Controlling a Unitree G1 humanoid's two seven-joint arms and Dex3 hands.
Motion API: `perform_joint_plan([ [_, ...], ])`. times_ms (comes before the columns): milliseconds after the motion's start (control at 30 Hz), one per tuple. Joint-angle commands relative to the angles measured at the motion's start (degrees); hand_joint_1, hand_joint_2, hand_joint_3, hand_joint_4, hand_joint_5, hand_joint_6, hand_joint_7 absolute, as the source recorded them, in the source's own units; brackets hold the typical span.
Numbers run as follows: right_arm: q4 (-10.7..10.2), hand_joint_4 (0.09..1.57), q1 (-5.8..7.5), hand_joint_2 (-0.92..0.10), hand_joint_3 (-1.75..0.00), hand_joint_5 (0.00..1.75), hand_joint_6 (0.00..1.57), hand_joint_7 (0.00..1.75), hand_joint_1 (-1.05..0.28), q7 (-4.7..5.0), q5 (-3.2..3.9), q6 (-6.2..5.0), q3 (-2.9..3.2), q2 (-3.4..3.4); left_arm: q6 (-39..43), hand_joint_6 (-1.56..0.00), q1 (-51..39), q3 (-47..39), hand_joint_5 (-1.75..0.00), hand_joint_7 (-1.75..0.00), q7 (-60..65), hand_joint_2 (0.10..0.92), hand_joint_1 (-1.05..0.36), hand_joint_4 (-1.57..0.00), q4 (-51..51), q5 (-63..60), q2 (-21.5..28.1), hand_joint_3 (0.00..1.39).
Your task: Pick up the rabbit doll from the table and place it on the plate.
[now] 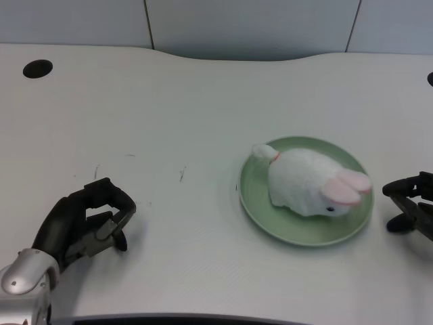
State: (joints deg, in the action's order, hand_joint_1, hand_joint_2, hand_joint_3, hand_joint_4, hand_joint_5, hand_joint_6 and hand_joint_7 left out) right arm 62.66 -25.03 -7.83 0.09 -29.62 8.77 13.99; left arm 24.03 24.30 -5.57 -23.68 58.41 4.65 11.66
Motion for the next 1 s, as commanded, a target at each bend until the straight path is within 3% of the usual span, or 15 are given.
perform_joint_plan([
  [33, -0.02, 0.93, -0.33, -0.92, -0.13, 0.98, 0.9, 0.75, -0.76, -0.16, 0.53, 0.32, 0.42, 1.07, -0.89, -0.49, -0.1, -0.2, -1.75, -1.6, 0.42, 0.921, -0.52, -0.67, 0.74, -0.27, 0.41, 0.44],
  [133, 0.73, 0.92, -0.51, -0.92, -0.13, 0.97, 0.89, 0.74, -0.77, 0.08, 0.39, 0.16, 0.43, 1.14, -1.17, -0.49, 0.03, 0.01, -1.75, -1.59, 0.63, 0.921, -0.53, -0.68, 0.78, -0.6, 0.59, 0.44],
  [233, 0.58, 0.93, -0.52, -0.92, -0.12, 0.97, 0.89, 0.74, -0.77, -0.32, 0.95, 0.16, 0.78, 0.92, -0.74, -0.49, 0.22, -0.26, -1.75, -1.59, -0.28, 0.921, -0.51, -0.68, 1.25, -0.12, 0.57, 0.45],
  [400, 1.56, 0.94, -0.76, -0.92, -0.12, 0.97, 0.9, 0.73, -0.77, -0.16, 0.41, -0.3, 0.48, 1.45, -0.07, -0.49, 0.23, -0.31, -1.75, -1.58, -0.58, 0.921, -0.51, -0.68, 1.72, -0.04, 0.47, 0.45],
  [533, 2.0, 0.95, -1.03, -0.92, -0.11, 0.96, 0.9, 0.72, -0.75, -0.76, 1.38, 0.28, 1.07, 1.24, 0.39, -0.49, 0.33, -0.12, -1.75, -1.59, -0.44, 0.921, -0.51, -0.68, 1.99, -0.32, 0.48, 0.45],
  [600, 1.9, 0.95, -1.01, -0.92, -0.11, 0.95, 0.9, 0.71, -0.75, -0.2, 0.93, 0.13, 0.72, 1.35, 0.17, -0.49, 0.45, -0.22, -1.75, -1.6, -0.61, 0.921, -0.51, -0.68, 2.04, -0.13, 0.46, 0.45],
  [1000, 1.46, 0.95, -0.91, -0.92, -0.11, 0.94, 0.92, 0.71, -0.75, -0.22, 1.04, 0.29, 0.74, 1.33, -0.12, -0.5, 0.79, -0.28, -1.75, -1.57, -0.37, 0.921, -0.52, -0.67, 2.29, -0.04, 0.42, 0.43],
])
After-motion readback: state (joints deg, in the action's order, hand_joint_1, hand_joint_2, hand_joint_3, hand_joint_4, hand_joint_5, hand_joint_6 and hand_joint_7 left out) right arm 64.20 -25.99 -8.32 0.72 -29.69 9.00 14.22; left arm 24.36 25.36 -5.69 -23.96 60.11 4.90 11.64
